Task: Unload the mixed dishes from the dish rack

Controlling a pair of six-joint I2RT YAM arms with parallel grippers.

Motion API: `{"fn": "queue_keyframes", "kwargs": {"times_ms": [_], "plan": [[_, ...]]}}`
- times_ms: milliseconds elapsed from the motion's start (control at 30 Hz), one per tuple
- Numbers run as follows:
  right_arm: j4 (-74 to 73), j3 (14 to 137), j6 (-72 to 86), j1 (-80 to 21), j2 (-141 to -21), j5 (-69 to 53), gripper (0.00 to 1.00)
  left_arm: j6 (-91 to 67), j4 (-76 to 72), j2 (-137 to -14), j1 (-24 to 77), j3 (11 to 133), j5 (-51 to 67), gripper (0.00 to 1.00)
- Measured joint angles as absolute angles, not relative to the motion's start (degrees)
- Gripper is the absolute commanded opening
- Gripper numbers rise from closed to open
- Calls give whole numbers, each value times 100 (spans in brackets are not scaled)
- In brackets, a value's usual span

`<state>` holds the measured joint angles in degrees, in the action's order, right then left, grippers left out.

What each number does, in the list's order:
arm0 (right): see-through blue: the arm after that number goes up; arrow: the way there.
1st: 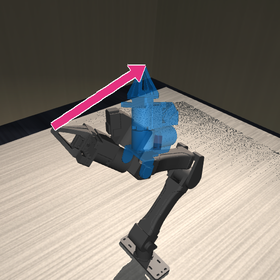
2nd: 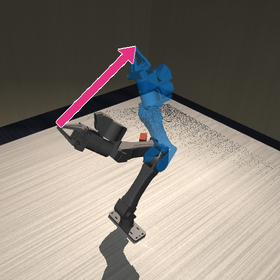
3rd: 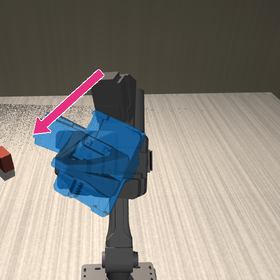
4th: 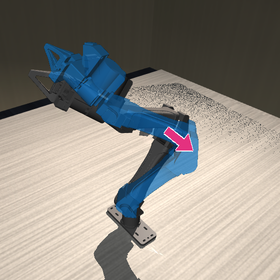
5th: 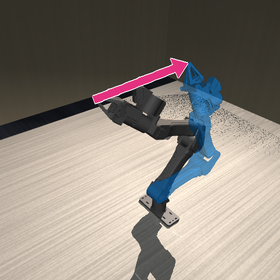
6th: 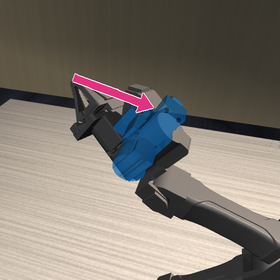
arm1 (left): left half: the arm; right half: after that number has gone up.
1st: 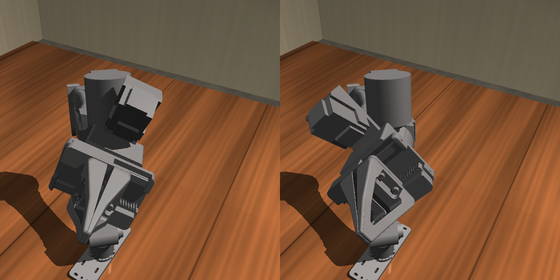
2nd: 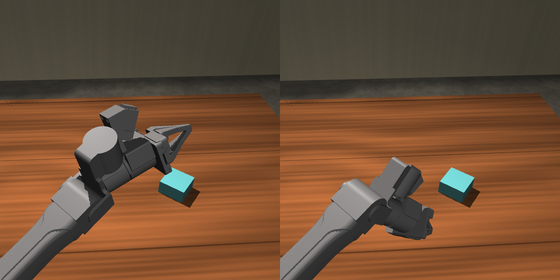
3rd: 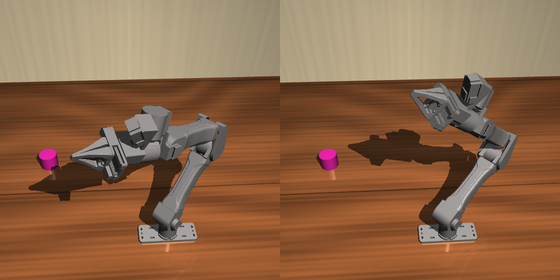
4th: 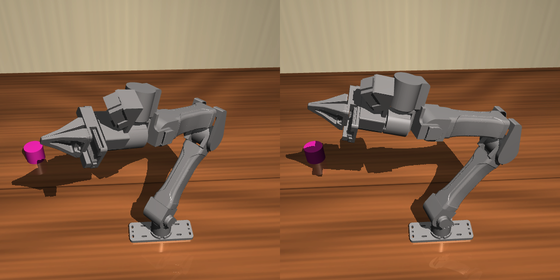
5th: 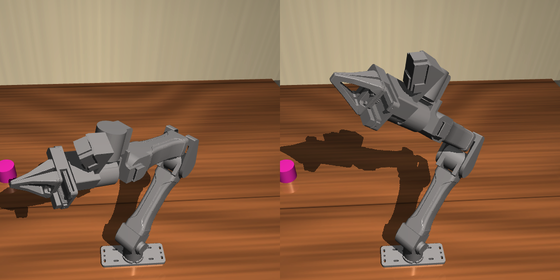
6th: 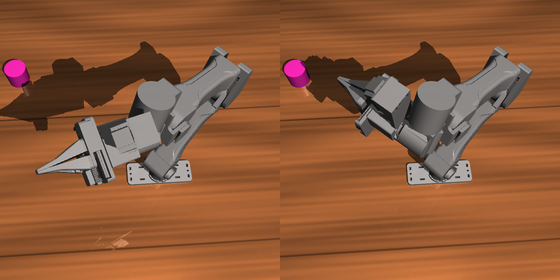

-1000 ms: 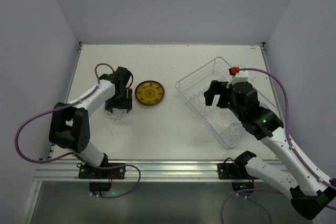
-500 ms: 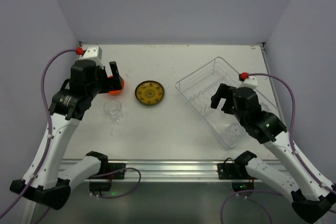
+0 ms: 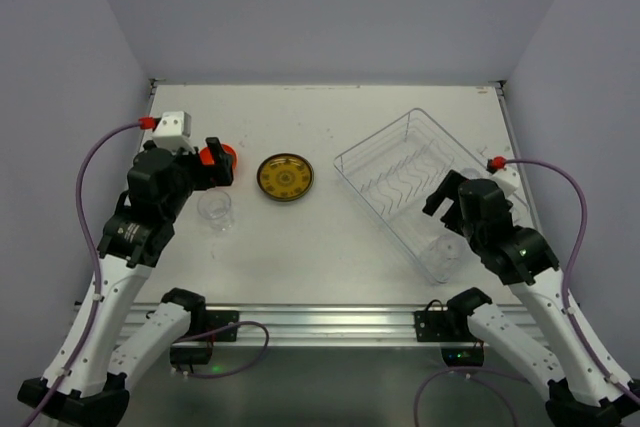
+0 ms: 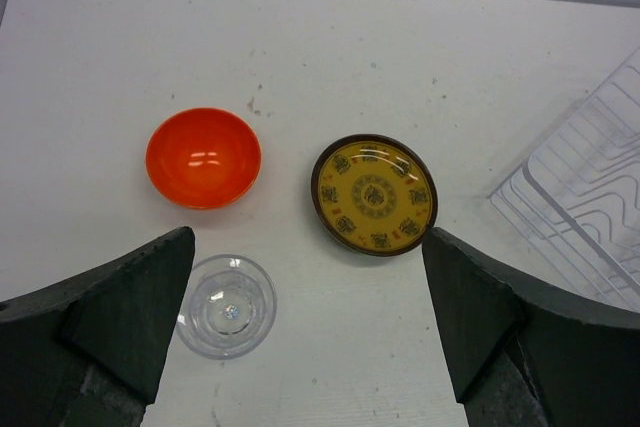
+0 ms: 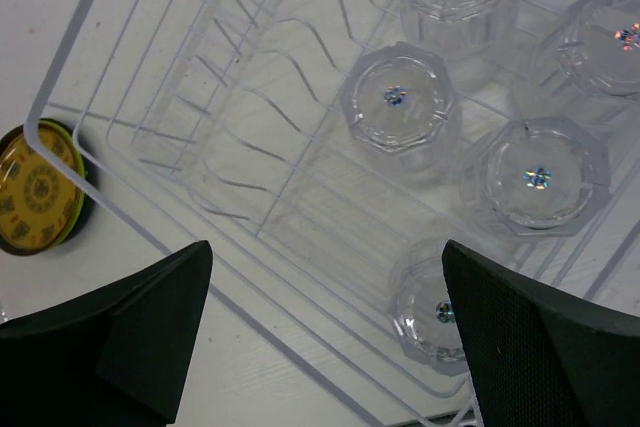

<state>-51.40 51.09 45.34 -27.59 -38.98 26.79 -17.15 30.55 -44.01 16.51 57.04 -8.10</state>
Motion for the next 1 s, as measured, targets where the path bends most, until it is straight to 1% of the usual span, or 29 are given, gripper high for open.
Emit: {"fn": "queue_keyframes", "kwargs": {"times_ms": [100,167,433,667,900,1000], "plan": [[-5240,5109,4456,-2115,-4014,2491,99,-1669,2956,-4403,1651,5601,-869,100],[-5334,5109,4458,-1892,-4016,2497,99,-1640,2906,-4427,1651,5601,-963,100],[-5610,5089,4615,-1857,-3874,2600,99,-1542,2766,-4429,1651,5527,-1234,100],[-5710,4790,5155,-1857,-4259,2460,99,-1538,2786,-4539,1651,5485,-1249,100],[-5940,4185,5867,-1857,-3546,2296,99,-1540,2790,-4633,1651,5472,-1240,100],[-6160,4211,6139,-1857,-3621,2377,99,-1540,2794,-4781,1653,5474,-1240,100]]}}
